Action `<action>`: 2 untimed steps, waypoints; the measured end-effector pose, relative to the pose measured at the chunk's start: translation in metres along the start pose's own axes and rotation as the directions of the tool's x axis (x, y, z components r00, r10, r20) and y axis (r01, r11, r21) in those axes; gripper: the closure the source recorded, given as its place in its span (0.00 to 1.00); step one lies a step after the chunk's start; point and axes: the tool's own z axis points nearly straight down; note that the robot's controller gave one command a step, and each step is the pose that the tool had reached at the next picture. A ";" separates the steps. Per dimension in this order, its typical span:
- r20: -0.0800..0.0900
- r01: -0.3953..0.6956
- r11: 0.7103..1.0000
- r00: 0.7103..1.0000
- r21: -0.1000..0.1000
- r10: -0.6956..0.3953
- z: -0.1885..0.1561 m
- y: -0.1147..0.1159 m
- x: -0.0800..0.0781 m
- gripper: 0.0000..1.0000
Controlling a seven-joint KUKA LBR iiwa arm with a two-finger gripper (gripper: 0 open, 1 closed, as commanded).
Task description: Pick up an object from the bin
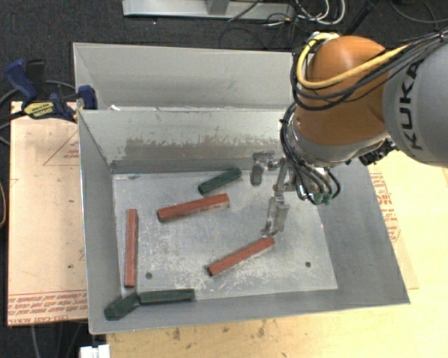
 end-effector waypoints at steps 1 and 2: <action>-0.001 0.411 0.911 0.911 -0.001 -0.411 0.079 0.017 0.056 0.00; 0.002 0.317 0.949 0.949 0.001 -0.317 0.176 -0.012 0.013 0.00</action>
Offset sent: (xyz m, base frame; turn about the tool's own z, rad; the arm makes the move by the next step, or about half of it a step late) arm -0.0549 0.0161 -0.0763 -0.4238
